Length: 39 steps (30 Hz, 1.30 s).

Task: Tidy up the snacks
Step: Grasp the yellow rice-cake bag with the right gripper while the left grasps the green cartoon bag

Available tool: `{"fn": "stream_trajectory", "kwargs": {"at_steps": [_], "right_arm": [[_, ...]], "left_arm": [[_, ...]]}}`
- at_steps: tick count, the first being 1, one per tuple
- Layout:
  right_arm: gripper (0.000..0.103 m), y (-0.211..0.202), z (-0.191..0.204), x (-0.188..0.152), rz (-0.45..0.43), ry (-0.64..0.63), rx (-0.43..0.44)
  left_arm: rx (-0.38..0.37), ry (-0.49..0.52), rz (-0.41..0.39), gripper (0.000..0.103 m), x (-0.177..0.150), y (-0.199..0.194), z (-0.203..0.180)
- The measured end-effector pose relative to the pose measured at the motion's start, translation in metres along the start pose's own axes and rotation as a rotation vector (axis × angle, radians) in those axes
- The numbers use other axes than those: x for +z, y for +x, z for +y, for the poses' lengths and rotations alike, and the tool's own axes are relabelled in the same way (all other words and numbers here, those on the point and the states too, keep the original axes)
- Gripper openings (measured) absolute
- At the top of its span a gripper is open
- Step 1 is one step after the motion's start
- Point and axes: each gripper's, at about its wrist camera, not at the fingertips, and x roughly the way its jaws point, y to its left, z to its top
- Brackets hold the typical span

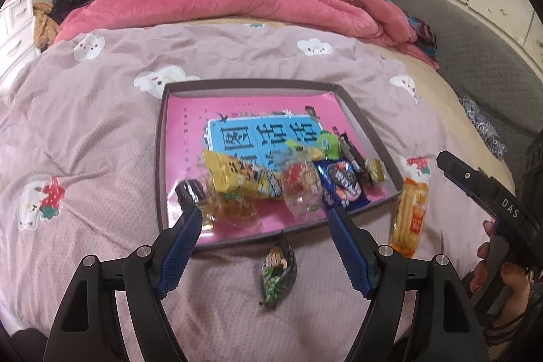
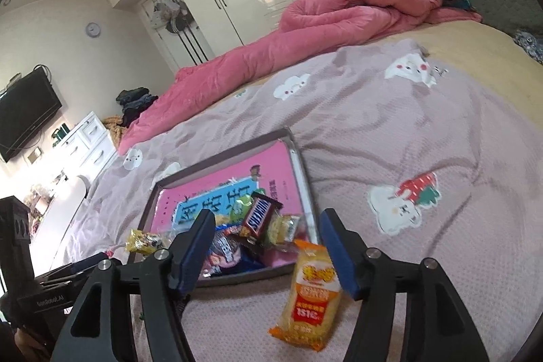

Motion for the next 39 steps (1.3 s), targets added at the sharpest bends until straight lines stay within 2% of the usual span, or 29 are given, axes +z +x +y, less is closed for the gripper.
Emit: {"fn": "stream_trajectory", "kwargs": {"at_steps": [11, 18, 26, 30, 34, 39], "right_arm": [[0.066, 0.006, -0.016, -0.025, 0.108, 0.041, -0.077], [0.066, 0.021, -0.028, -0.038, 0.193, 0.092, -0.083], [0.066, 0.039, -0.034, -0.046, 0.243, 0.107, -0.085], [0.055, 0.044, -0.030, -0.046, 0.249, 0.081, -0.079], [0.035, 0.051, -0.024, -0.048, 0.273, 0.056, -0.058], [0.033, 0.046, -0.018, -0.047, 0.250, 0.036, -0.050]], "left_arm": [[0.008, 0.033, 0.064, 0.078, -0.020, 0.010, -0.006], [0.006, 0.046, 0.121, 0.078, -0.033, 0.026, -0.010], [-0.006, 0.029, 0.169, 0.078, -0.043, 0.043, -0.008], [-0.026, -0.002, 0.192, 0.078, -0.047, 0.052, -0.005], [-0.032, -0.018, 0.197, 0.078, -0.047, 0.057, -0.003], [-0.050, -0.022, 0.196, 0.078, -0.047, 0.061, -0.003]]}}
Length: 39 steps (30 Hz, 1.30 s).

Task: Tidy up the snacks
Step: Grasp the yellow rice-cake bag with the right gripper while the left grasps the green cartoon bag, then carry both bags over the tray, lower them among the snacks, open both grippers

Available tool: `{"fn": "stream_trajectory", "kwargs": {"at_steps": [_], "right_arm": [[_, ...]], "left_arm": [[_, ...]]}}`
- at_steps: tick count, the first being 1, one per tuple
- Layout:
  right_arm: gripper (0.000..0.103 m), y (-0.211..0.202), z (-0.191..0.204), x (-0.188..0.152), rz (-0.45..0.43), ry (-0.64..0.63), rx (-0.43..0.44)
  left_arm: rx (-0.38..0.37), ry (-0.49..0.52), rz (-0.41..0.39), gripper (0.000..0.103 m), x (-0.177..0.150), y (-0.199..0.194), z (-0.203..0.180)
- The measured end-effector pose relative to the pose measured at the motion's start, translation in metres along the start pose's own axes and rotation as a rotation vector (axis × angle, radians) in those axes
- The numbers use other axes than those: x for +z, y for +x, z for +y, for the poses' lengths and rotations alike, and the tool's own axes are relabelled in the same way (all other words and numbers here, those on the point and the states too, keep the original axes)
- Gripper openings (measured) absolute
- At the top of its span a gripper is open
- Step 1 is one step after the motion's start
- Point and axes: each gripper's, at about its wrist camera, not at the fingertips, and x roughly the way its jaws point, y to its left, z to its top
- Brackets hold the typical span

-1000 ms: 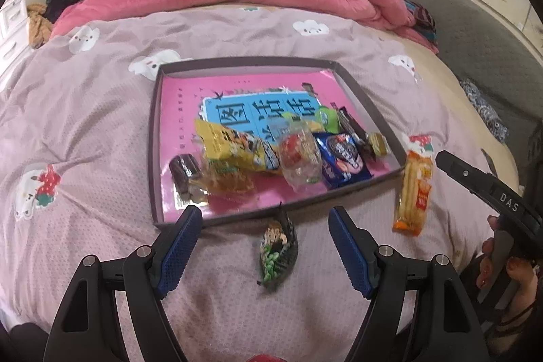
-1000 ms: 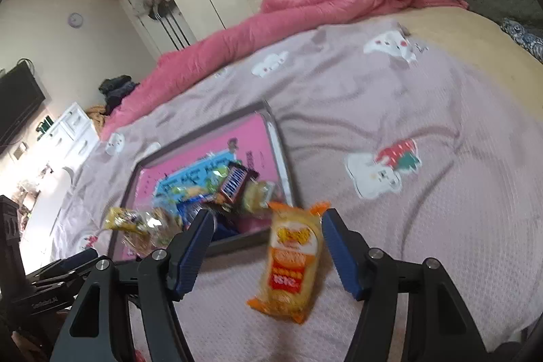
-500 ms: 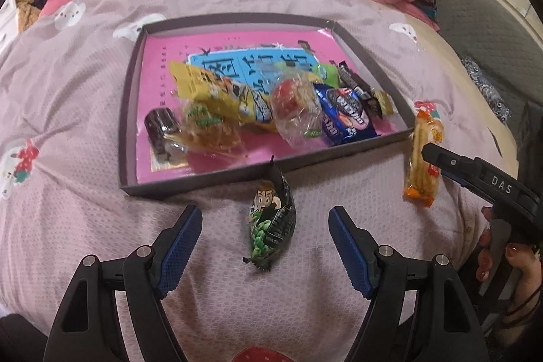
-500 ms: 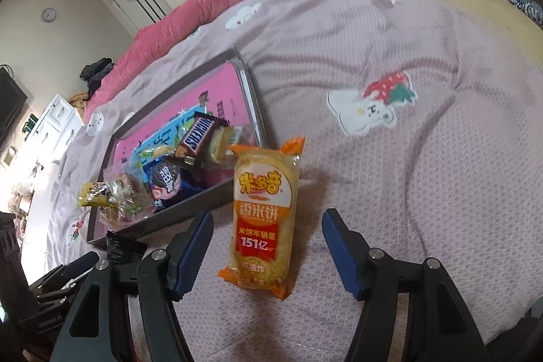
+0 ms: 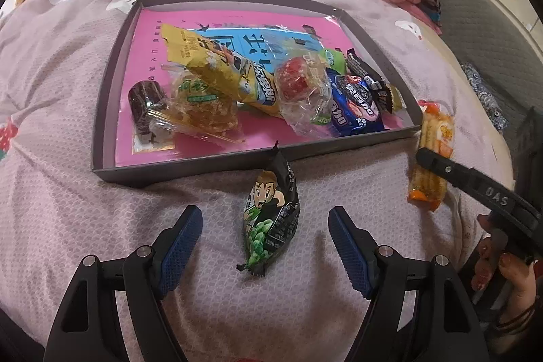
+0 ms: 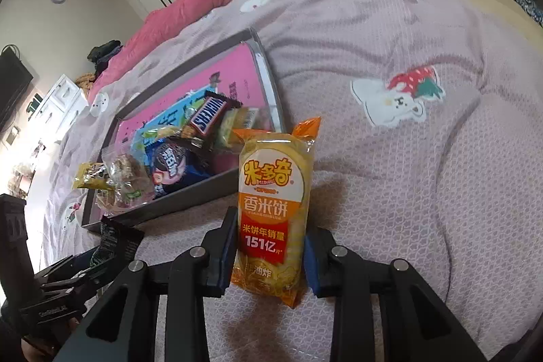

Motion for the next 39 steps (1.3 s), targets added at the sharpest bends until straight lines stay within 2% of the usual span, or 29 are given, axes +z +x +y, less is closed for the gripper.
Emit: {"fn": "stream_trajectory", "kwargs": {"at_steps": [3, 5, 8, 10, 17, 29, 39], "right_arm": [[0.033, -0.010, 0.006, 0.001, -0.037, -0.029, 0.012], [0.033, -0.015, 0.011, 0.002, -0.061, -0.049, 0.026], [0.033, -0.022, 0.019, 0.004, -0.096, -0.084, 0.040], [0.033, -0.025, 0.024, 0.004, -0.109, -0.099, 0.055], [0.033, -0.030, 0.039, 0.005, -0.147, -0.162, 0.065], [0.033, -0.040, 0.060, 0.005, -0.217, -0.261, 0.074], [0.033, -0.043, 0.072, 0.009, -0.244, -0.294, 0.095]], "left_arm": [[-0.003, 0.005, 0.001, 0.066, 0.001, 0.002, -0.001], [0.000, 0.012, 0.004, 0.053, 0.001, 0.005, -0.002], [0.004, 0.014, 0.009, 0.037, 0.002, 0.008, -0.002], [-0.007, 0.013, 0.009, 0.033, 0.002, 0.008, -0.002], [-0.022, 0.014, -0.010, 0.029, 0.003, -0.003, -0.001], [-0.035, 0.023, -0.154, 0.028, 0.017, -0.058, -0.008], [-0.015, 0.004, -0.223, 0.028, 0.030, -0.076, -0.009]]}}
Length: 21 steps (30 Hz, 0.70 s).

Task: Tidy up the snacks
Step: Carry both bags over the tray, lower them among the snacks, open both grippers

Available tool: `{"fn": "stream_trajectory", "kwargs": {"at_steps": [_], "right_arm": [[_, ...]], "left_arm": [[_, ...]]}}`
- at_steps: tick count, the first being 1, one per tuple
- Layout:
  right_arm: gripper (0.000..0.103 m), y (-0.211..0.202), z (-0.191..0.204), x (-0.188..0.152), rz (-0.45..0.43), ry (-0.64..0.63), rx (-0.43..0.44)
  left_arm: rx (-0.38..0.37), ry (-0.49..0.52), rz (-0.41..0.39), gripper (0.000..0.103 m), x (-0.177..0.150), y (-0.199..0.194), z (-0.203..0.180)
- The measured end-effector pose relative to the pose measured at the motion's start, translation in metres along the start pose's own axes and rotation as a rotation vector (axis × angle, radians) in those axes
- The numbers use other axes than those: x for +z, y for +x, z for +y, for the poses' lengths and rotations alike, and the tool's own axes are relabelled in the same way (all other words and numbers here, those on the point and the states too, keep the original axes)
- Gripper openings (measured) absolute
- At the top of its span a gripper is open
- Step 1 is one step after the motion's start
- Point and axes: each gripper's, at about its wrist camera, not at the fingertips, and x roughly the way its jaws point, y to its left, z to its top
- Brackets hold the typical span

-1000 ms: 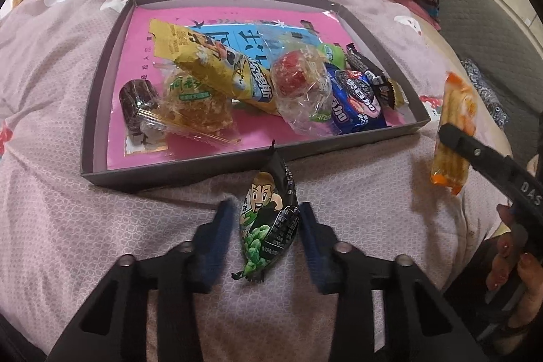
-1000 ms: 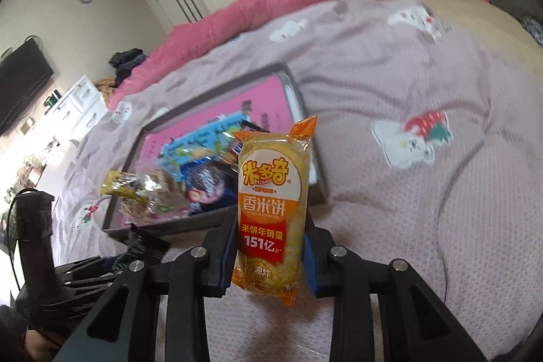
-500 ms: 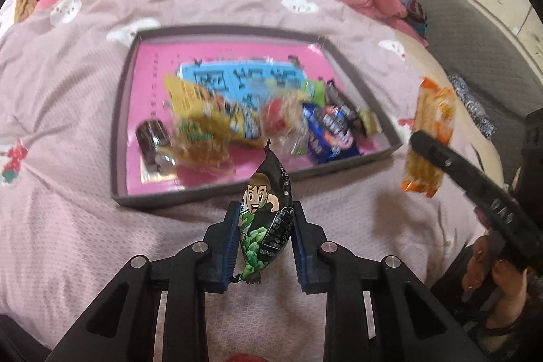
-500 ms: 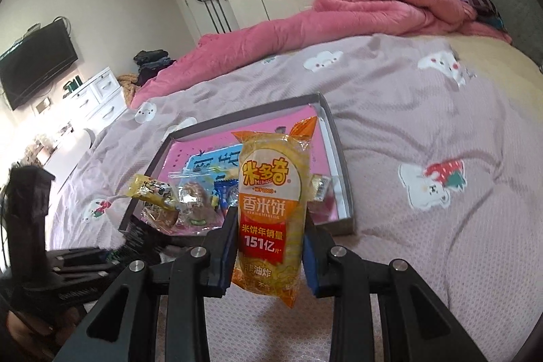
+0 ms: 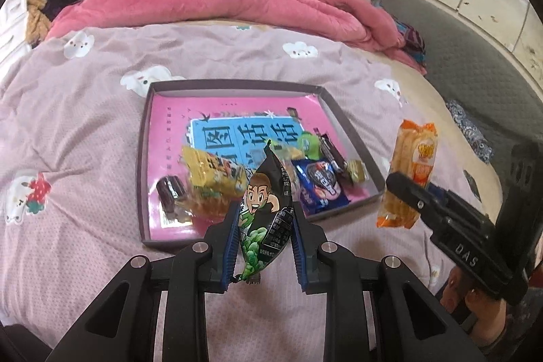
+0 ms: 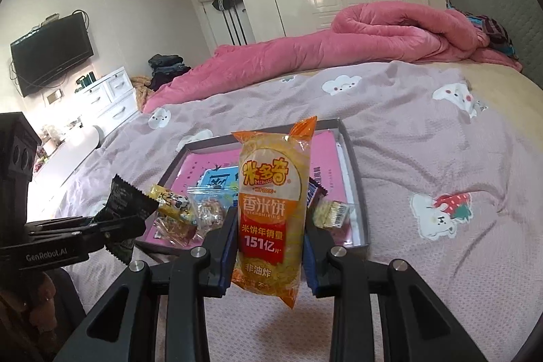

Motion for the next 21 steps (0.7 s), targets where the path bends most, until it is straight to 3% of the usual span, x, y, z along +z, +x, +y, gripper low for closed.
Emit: {"fn": "stream_trajectory", "kwargs": {"at_steps": [21], "right_arm": [[0.033, 0.039, 0.007, 0.017, 0.016, -0.035, 0.041]], "left_arm": [[0.028, -0.012, 0.006, 0.028, 0.019, 0.039, 0.004]]}}
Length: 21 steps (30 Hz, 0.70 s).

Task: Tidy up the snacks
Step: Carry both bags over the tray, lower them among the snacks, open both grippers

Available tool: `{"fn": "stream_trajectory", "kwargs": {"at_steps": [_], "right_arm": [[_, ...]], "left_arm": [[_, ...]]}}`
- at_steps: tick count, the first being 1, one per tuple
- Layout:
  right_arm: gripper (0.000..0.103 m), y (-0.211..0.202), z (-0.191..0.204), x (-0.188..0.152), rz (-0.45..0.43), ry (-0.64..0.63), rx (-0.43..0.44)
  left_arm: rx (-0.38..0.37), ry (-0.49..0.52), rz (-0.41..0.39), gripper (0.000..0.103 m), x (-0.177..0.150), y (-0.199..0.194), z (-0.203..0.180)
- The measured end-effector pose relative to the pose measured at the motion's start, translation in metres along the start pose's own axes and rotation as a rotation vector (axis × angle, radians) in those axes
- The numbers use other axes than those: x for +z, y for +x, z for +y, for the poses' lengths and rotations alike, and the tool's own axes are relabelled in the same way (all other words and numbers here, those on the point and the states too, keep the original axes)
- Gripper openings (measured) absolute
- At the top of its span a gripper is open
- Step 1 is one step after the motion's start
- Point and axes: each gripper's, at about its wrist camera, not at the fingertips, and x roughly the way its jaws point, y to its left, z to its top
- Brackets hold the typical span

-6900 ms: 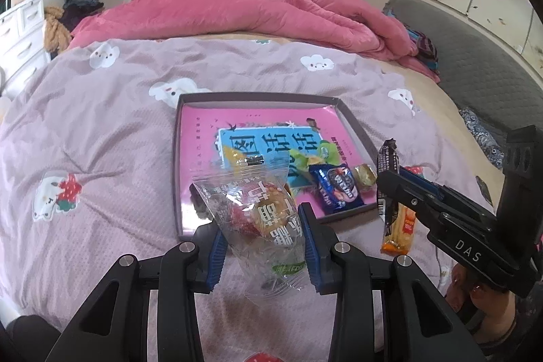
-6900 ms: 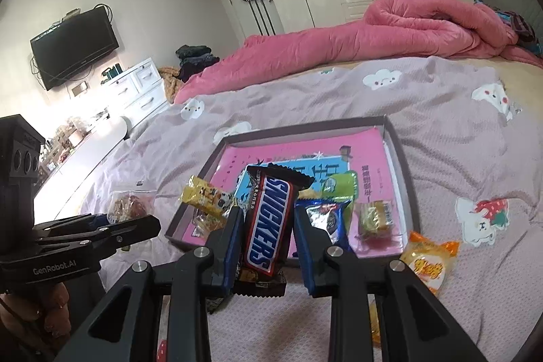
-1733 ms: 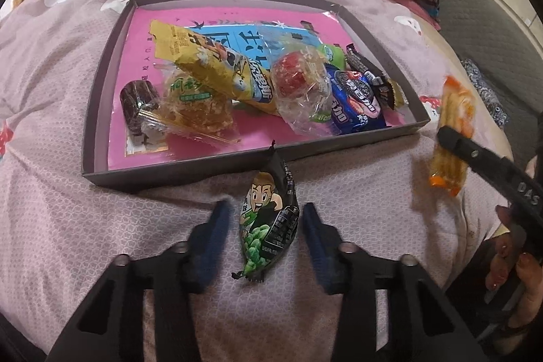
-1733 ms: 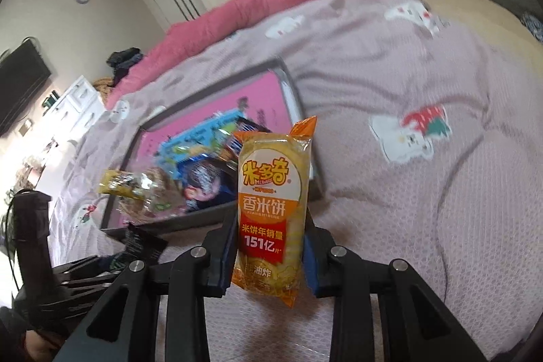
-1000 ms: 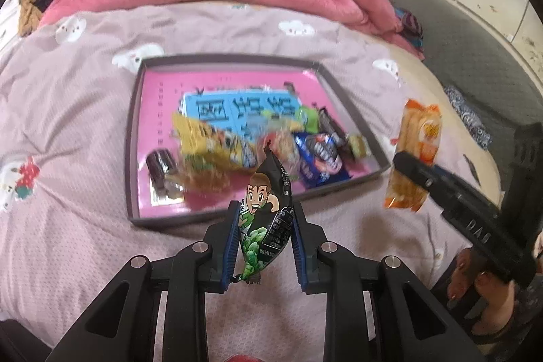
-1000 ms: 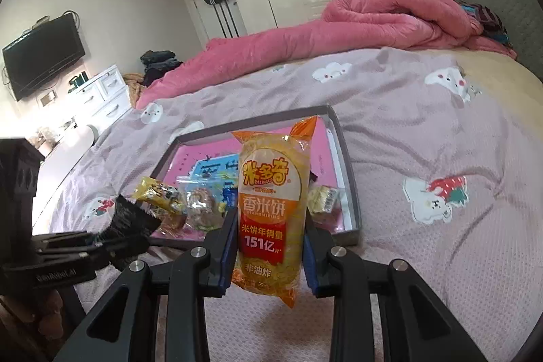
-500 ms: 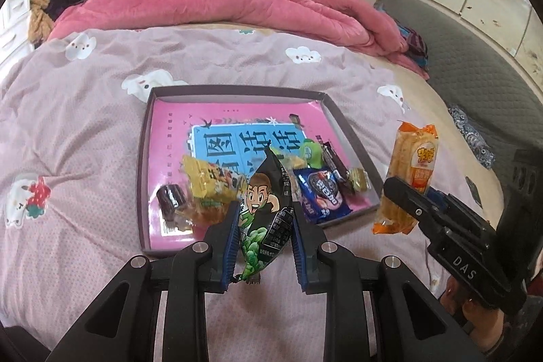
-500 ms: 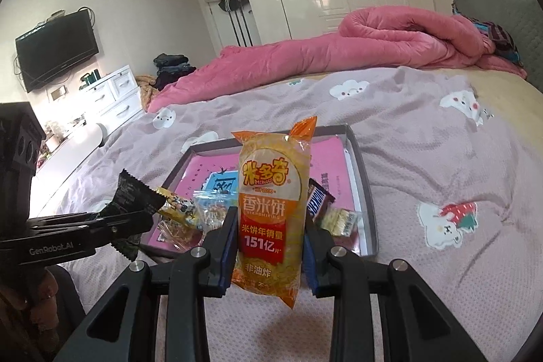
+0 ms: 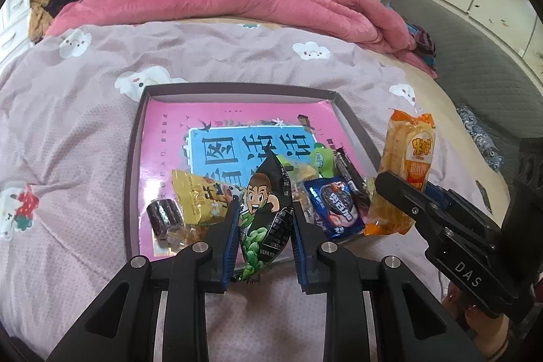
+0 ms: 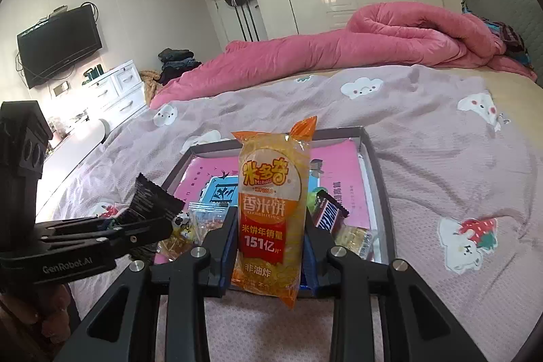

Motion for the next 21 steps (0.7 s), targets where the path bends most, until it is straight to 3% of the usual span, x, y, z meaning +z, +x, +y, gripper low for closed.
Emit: {"fn": "stream_trajectory", "kwargs": {"at_steps": [21], "right_arm": [[0.033, 0.040, -0.001, 0.004, 0.091, -0.009, 0.007]], "left_arm": [[0.001, -0.010, 0.016, 0.028, 0.006, 0.025, 0.004]]}}
